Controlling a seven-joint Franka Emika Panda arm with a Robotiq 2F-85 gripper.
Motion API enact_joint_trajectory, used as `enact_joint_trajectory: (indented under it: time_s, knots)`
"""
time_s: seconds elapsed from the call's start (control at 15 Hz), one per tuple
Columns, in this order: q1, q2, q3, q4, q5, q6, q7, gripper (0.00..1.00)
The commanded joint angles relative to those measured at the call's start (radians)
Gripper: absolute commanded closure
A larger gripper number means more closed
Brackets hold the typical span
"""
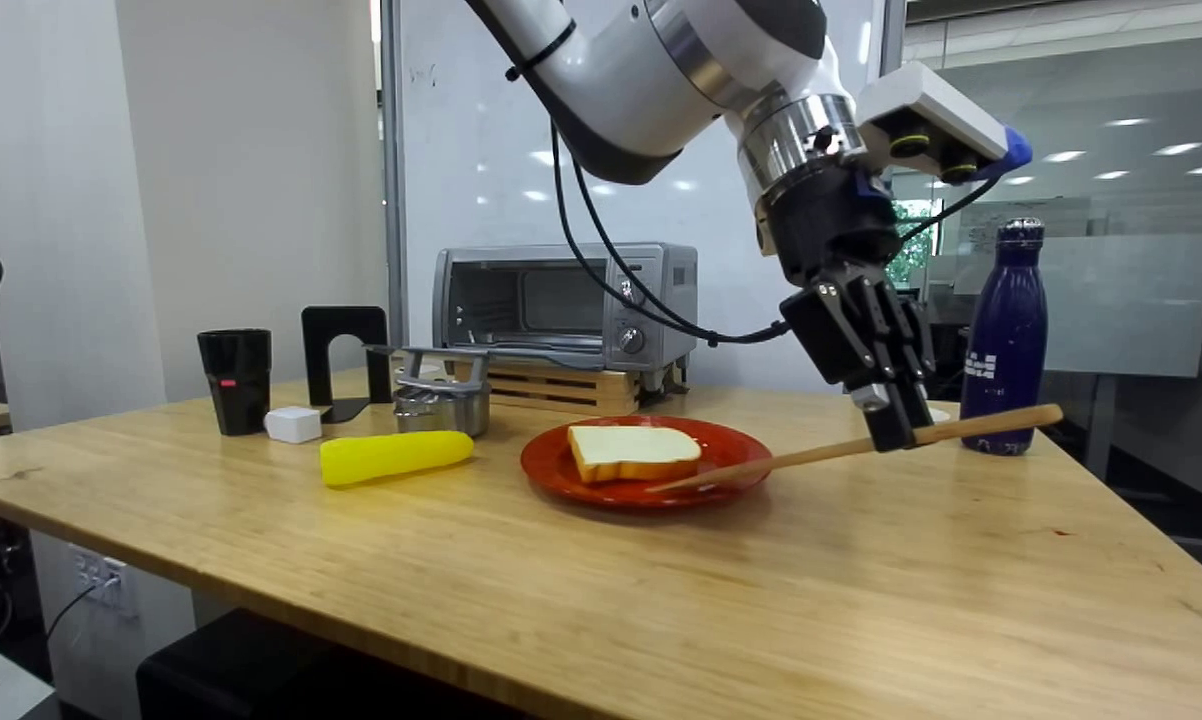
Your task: Open the oven, use the spatula to put the slice of bread in the oven, the close the oven
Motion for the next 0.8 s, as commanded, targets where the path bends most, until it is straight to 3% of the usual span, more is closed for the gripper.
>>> enact_joint_trajectory:
  time_s: [0.0, 0.73]
  knots:
    - [-0.010, 0.025, 0.010, 0.012, -0.015, 0.034, 0.027, 0.93]
    - [-0.002, 0.029, 0.035, 0.021, 0.006, 0.057, 0.018, 0.93]
